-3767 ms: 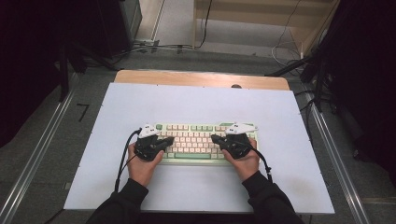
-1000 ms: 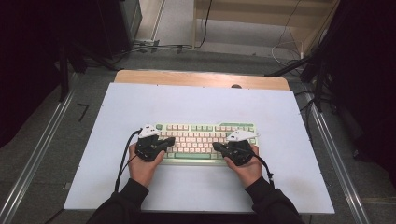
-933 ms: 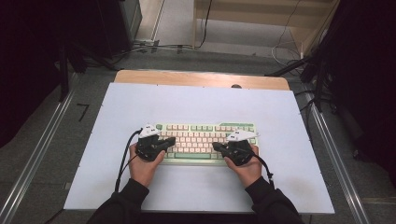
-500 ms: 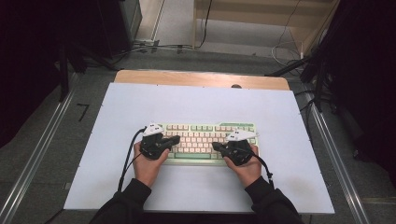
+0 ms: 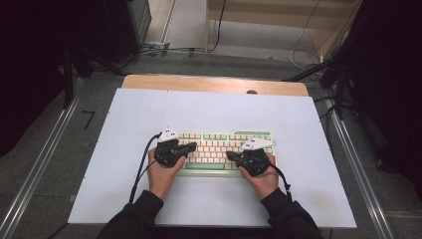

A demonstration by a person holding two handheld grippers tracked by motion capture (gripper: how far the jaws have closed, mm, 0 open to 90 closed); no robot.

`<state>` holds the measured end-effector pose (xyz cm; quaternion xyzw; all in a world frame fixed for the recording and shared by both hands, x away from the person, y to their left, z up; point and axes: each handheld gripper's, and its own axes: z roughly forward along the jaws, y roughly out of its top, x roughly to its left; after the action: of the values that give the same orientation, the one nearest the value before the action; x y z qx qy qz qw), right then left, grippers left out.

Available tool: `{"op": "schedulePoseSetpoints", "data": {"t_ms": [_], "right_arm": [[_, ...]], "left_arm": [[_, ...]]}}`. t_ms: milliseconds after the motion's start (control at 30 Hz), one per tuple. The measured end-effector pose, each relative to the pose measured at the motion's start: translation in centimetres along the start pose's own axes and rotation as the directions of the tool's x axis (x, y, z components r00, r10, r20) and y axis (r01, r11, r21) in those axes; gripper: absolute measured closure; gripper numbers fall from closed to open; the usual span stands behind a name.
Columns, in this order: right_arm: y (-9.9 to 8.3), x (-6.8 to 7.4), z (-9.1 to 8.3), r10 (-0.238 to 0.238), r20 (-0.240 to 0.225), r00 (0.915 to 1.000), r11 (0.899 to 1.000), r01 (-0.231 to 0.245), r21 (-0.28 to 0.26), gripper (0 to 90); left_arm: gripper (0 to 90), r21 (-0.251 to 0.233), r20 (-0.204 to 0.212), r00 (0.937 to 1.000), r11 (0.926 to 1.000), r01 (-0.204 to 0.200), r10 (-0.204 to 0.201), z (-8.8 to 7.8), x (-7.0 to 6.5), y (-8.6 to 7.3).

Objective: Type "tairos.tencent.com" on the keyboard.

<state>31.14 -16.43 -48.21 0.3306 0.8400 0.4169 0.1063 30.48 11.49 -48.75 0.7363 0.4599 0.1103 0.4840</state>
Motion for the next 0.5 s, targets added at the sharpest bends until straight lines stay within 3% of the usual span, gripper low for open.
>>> {"op": "schedulePoseSetpoints", "data": {"t_ms": [500], "right_arm": [[0.01,0.02,-0.02,0.002,0.002,1.0000,1.000,-0.002,-0.003,88.2]], "left_arm": [[90.0,0.013,0.000,1.0000,0.9999,-0.010,0.010,0.96,-0.09,0.32]]}}
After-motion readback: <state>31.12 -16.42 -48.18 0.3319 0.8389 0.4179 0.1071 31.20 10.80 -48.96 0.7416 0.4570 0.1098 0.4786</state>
